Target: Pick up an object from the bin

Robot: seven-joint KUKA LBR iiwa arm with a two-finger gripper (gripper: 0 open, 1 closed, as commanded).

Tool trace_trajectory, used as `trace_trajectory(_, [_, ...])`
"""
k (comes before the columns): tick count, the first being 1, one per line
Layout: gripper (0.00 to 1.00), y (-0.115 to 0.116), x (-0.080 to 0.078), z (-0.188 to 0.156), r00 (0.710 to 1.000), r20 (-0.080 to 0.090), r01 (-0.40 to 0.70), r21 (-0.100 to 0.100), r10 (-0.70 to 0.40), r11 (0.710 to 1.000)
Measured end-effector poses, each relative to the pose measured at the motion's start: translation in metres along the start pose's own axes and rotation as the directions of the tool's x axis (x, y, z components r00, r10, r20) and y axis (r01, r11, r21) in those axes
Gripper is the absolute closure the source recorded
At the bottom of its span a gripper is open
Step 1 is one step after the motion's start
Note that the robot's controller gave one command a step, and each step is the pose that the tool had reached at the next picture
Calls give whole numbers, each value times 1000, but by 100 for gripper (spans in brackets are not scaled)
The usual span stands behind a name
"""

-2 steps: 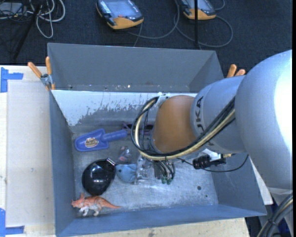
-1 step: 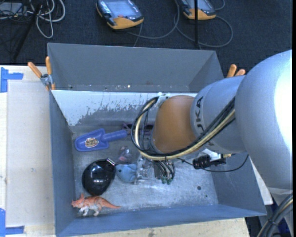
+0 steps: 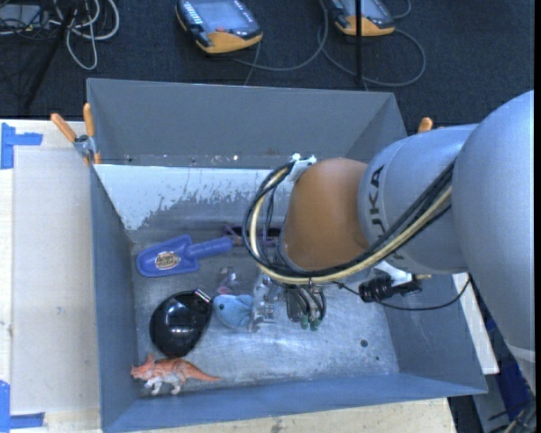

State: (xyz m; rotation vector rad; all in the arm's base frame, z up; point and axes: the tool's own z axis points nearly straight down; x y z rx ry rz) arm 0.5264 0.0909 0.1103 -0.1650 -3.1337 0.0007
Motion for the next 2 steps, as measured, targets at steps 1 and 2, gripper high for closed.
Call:
trace_trajectory(1, [100, 6, -3, -16, 999, 5, -33, -2, 33, 999])
trace_trajectory(2, [100, 12, 13, -132, 1000, 3, -16, 0, 16, 1000])
